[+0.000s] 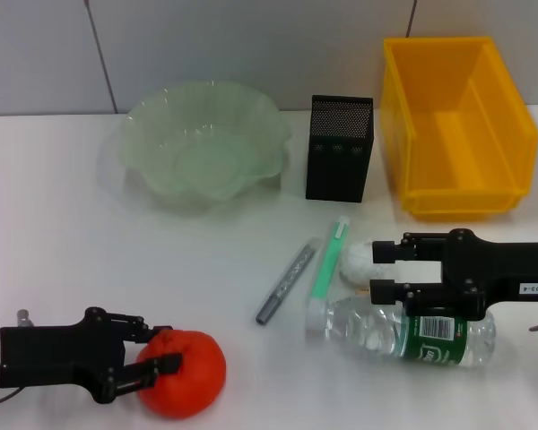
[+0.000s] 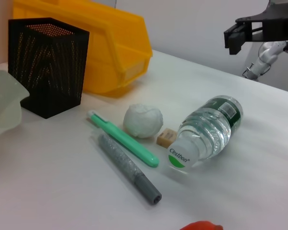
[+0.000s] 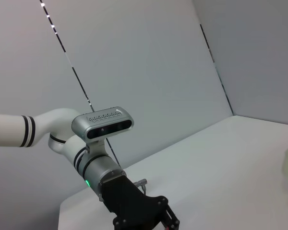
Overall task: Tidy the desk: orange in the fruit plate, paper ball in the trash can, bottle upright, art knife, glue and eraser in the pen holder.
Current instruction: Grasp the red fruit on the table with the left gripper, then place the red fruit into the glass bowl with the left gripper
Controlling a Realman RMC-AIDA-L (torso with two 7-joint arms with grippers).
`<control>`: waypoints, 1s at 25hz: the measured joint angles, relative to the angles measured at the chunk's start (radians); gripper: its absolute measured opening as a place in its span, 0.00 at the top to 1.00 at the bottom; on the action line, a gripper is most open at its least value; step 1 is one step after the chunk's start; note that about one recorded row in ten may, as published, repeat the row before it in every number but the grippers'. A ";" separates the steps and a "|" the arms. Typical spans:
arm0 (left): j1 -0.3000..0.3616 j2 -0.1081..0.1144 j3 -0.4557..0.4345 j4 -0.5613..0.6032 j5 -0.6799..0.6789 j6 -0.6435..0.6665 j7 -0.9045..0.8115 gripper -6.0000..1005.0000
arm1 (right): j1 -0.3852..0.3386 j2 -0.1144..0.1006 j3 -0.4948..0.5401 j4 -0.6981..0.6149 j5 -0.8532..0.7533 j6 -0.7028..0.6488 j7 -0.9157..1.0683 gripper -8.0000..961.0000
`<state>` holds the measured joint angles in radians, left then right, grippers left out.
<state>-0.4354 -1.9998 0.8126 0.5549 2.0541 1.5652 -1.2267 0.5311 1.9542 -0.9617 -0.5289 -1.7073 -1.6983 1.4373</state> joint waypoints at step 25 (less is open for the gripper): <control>-0.170 -0.069 -0.280 -0.040 -0.459 -0.264 0.045 0.85 | -0.004 0.000 0.000 0.000 -0.003 0.009 -0.002 0.30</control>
<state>-0.6051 -2.0684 0.5327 0.5152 1.5956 1.3014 -1.1819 0.5267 1.9542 -0.9618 -0.5292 -1.7105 -1.6890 1.4354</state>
